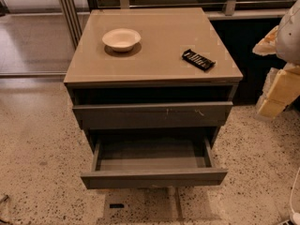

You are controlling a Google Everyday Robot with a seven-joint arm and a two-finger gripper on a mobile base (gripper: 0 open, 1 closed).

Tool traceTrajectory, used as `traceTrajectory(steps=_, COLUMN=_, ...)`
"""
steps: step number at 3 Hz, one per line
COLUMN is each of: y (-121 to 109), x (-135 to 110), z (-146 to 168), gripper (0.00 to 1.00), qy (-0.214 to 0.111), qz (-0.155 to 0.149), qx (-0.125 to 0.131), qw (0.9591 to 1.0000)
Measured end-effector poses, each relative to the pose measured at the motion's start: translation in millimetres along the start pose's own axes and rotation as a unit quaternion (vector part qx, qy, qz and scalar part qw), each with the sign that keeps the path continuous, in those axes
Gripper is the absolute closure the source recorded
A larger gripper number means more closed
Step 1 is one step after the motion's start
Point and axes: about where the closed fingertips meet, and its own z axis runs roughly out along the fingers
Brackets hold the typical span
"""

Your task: Close middle drawer

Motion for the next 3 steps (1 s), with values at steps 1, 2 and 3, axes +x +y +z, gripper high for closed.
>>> traceTrajectory(steps=1, y=2.6, x=7.3, z=30.4, gripper=0.41, qy=-0.021, qz=0.013, qx=-0.008, qw=0.9997)
traceTrajectory(steps=2, y=21.2, x=20.1, z=98.5, gripper=0.64, qy=-0.06, qz=0.04, qx=-0.033, qw=0.9968)
traceTrajectory(steps=3, y=49.8, x=32.1, z=174.7, gripper=0.88, qy=-0.091, qz=0.067, qx=-0.073, qw=0.9909)
